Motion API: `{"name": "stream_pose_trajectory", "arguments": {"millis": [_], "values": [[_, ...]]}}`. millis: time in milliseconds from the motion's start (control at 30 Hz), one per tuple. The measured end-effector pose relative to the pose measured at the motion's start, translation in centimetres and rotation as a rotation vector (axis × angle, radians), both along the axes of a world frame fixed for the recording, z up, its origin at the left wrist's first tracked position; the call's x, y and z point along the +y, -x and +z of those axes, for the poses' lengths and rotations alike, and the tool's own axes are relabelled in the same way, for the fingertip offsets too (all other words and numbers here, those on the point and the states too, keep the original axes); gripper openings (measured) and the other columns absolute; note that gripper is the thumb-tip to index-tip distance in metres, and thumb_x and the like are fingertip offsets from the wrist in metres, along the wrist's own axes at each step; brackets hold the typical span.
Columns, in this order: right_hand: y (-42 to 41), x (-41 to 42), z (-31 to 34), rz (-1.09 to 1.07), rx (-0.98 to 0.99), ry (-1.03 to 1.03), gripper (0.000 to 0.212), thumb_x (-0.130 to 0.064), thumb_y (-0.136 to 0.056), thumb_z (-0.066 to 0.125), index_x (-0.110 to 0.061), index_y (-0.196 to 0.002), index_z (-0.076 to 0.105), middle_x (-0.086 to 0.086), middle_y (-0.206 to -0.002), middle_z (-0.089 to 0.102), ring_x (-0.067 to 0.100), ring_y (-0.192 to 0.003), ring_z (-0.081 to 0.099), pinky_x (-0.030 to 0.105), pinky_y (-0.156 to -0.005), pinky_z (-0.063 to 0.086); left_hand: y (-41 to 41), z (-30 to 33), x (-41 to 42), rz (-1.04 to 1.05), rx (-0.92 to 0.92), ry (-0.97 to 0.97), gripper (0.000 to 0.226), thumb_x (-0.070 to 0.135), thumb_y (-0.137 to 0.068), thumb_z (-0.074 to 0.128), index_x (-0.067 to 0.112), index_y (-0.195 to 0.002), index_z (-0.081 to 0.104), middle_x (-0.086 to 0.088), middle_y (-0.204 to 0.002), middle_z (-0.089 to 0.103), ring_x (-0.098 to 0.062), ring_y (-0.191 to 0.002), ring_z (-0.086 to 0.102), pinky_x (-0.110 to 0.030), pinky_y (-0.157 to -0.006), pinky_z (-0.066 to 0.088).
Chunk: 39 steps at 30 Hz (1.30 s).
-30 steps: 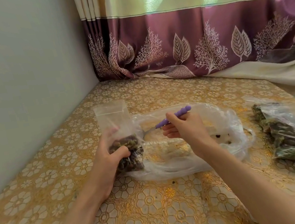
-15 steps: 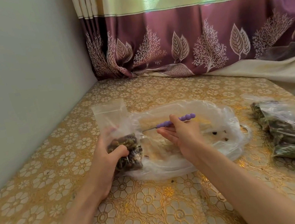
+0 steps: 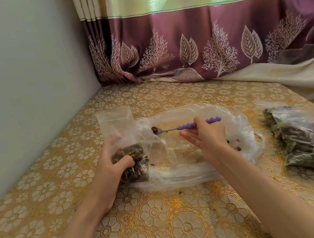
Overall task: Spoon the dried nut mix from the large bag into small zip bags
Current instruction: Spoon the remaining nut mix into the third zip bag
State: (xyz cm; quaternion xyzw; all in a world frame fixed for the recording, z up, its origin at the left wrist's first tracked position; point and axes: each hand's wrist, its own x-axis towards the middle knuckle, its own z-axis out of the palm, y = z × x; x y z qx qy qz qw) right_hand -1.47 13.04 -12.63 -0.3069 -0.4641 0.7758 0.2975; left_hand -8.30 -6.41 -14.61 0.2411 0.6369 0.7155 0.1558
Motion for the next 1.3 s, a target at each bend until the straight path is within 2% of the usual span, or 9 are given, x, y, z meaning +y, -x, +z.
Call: {"name": "stream_pose_trajectory", "arguments": {"millis": [200, 267, 367, 467, 700, 900, 1100, 1200, 1300], "values": [[-0.7, 1.4, 0.7, -0.080, -0.101, -0.186, 0.040, -0.008, -0.088, 0.045, -0.005, -0.054, 0.065, 0.009, -0.061, 0.071, 0.010, -0.045, 0.062, 0.017, -0.040, 0.045, 0.2, -0.2, -0.1, 0.007, 0.035, 0.041, 0.053, -0.007, -0.081, 0.055, 0.040, -0.105, 0.053, -0.020, -0.107, 0.052, -0.029, -0.083, 0.062, -0.026, -0.056, 0.054], [-0.9, 1.7, 1.0, -0.094, -0.089, -0.221, 0.040, -0.009, -0.088, 0.044, -0.005, -0.053, 0.064, 0.007, -0.057, 0.070, 0.008, -0.040, 0.057, 0.016, -0.037, 0.042, 0.1, -0.3, -0.2, 0.003, 0.065, 0.065, 0.053, -0.004, -0.081, 0.057, 0.041, -0.109, 0.051, -0.016, -0.107, 0.055, -0.018, -0.076, 0.067, -0.023, -0.056, 0.054], [-1.3, 1.8, 2.1, -0.096, -0.026, -0.240, 0.039, -0.010, -0.090, 0.044, -0.003, -0.057, 0.064, 0.005, -0.055, 0.069, 0.006, -0.038, 0.054, 0.015, -0.037, 0.041, 0.1, -0.6, -0.3, 0.000, 0.178, 0.174, 0.055, 0.013, -0.076, 0.067, 0.051, -0.111, 0.047, -0.003, -0.107, 0.060, -0.005, -0.079, 0.067, -0.019, -0.059, 0.053], [-1.9, 1.6, 3.7, -0.093, 0.083, -0.280, 0.039, -0.012, -0.093, 0.046, -0.003, -0.062, 0.066, 0.005, -0.058, 0.070, 0.007, -0.042, 0.056, 0.014, -0.040, 0.043, 0.2, -0.9, -0.2, -0.019, 0.200, 0.219, 0.063, 0.007, -0.081, 0.068, 0.058, -0.108, 0.044, 0.002, -0.107, 0.064, -0.003, -0.086, 0.067, -0.019, -0.064, 0.054], [-3.0, -0.9, 6.5, 0.046, 0.281, -0.436, 0.037, -0.020, -0.098, 0.047, -0.004, -0.072, 0.068, 0.012, -0.078, 0.074, 0.012, -0.057, 0.062, 0.018, -0.050, 0.049, 0.3, -0.8, -0.3, -0.024, 0.215, 0.241, 0.063, 0.010, -0.077, 0.073, 0.054, -0.112, 0.045, 0.007, -0.109, 0.063, -0.003, -0.090, 0.066, -0.028, -0.073, 0.056], [-3.0, -2.4, 6.7, 0.214, 0.351, -0.700, 0.032, -0.005, -0.095, 0.048, -0.011, -0.070, 0.068, 0.017, -0.080, 0.072, 0.019, -0.059, 0.061, 0.022, -0.052, 0.051, 0.5, -0.9, -0.2, -0.030, 0.201, 0.219, 0.064, 0.006, -0.078, 0.072, 0.053, -0.111, 0.045, 0.012, -0.108, 0.064, -0.004, -0.093, 0.064, -0.028, -0.081, 0.052], [-3.0, -1.5, 6.4, 0.128, 0.407, -0.504, 0.043, -0.013, -0.096, 0.048, -0.015, -0.060, 0.070, 0.013, -0.077, 0.073, 0.015, -0.054, 0.058, 0.020, -0.049, 0.047, 0.4, -0.8, -0.2, 0.000, 0.164, 0.145, 0.053, 0.015, -0.070, 0.067, 0.043, -0.112, 0.052, 0.002, -0.102, 0.064, -0.013, -0.091, 0.063, -0.025, -0.071, 0.051], [-2.7, -0.7, 5.7, 0.015, 0.352, -0.401, 0.042, -0.016, -0.097, 0.045, -0.010, -0.061, 0.066, 0.011, -0.073, 0.073, 0.011, -0.048, 0.052, 0.018, -0.044, 0.041, 0.3, -0.3, -0.4, 0.044, 0.085, 0.018, 0.050, 0.017, -0.059, 0.057, 0.041, -0.103, 0.058, -0.007, -0.099, 0.062, -0.026, -0.090, 0.063, -0.038, -0.071, 0.054], [-2.4, 0.1, 4.7, -0.039, 0.247, -0.458, 0.041, -0.008, -0.091, 0.044, -0.009, -0.055, 0.062, 0.008, -0.062, 0.070, 0.008, -0.042, 0.045, 0.017, -0.038, 0.034, 0.6, 0.2, -0.9, 0.089, 0.052, -0.097, 0.045, 0.013, -0.060, 0.054, 0.038, -0.098, 0.061, -0.011, -0.097, 0.058, -0.016, -0.073, 0.066, -0.031, -0.058, 0.054]]}}
